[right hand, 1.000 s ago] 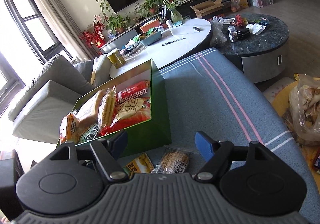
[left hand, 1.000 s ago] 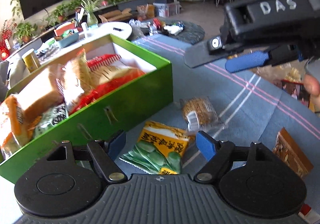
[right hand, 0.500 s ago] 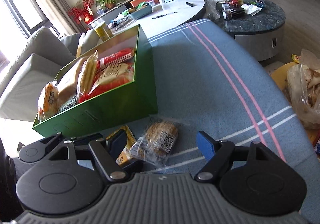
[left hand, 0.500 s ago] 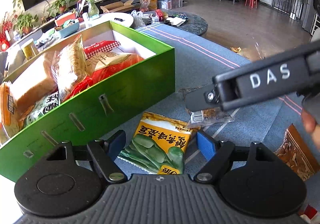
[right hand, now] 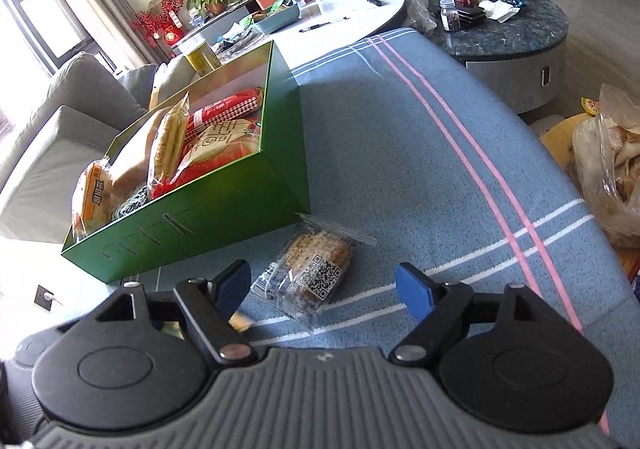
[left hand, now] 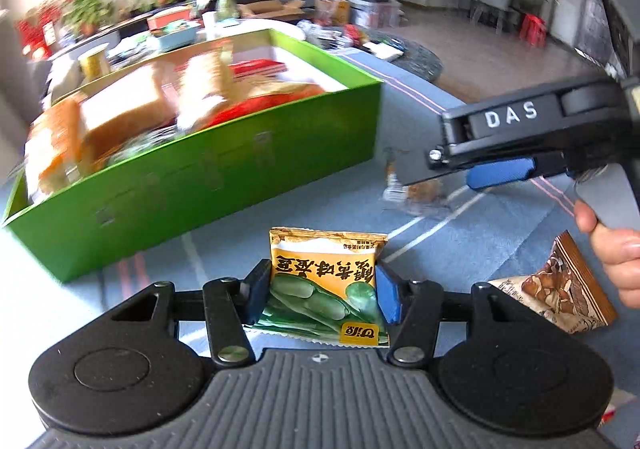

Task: Organize snacks
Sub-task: 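Grasp the yellow pea snack bag with the left gripper while the right gripper grasps the QR-code pastry bag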

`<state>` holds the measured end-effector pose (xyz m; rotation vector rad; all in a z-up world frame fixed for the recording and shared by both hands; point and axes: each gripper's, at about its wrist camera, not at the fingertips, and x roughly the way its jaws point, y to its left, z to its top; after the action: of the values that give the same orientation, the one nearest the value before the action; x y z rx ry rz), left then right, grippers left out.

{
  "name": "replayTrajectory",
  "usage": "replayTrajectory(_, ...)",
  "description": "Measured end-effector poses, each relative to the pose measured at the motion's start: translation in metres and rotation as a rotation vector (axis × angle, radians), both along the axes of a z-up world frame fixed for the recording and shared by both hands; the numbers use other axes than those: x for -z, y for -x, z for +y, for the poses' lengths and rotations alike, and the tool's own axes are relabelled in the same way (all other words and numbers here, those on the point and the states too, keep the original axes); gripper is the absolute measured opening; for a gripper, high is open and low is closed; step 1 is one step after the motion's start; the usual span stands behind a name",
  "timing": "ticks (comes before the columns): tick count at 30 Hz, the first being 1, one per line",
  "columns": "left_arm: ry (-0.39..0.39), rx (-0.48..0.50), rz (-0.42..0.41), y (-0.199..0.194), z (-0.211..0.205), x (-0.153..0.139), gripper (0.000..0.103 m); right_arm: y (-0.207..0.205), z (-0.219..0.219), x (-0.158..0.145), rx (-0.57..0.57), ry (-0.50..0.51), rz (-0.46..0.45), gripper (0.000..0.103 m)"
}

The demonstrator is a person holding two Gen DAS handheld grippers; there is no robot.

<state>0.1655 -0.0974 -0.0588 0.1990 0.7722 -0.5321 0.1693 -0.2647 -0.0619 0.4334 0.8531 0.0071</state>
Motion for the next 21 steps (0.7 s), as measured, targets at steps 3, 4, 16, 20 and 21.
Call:
replayTrajectory(3,0.028,-0.078,-0.005,0.004,0.017,-0.004,0.050,-0.001,0.004,0.000,-0.004,0.004,0.004,0.085)
replayTrajectory(4,0.036,-0.097,-0.007,0.005,0.022,-0.006,0.050,-0.002,0.006,0.000,-0.008,0.010,0.006,0.085)
replayTrajectory(16,0.090,-0.177,-0.049,0.018,0.053,-0.016,0.051,-0.010,0.038,0.005,-0.067,0.139,-0.005,0.086)
replayTrajectory(20,0.103,-0.190,-0.037,0.019,0.057,-0.014,0.051,-0.004,0.052,0.006,-0.158,0.233,-0.042,0.084)
replayTrajectory(21,0.106,-0.193,-0.035,0.020,0.058,-0.014,0.051,-0.002,0.053,0.006,-0.176,0.236,-0.048,0.082)
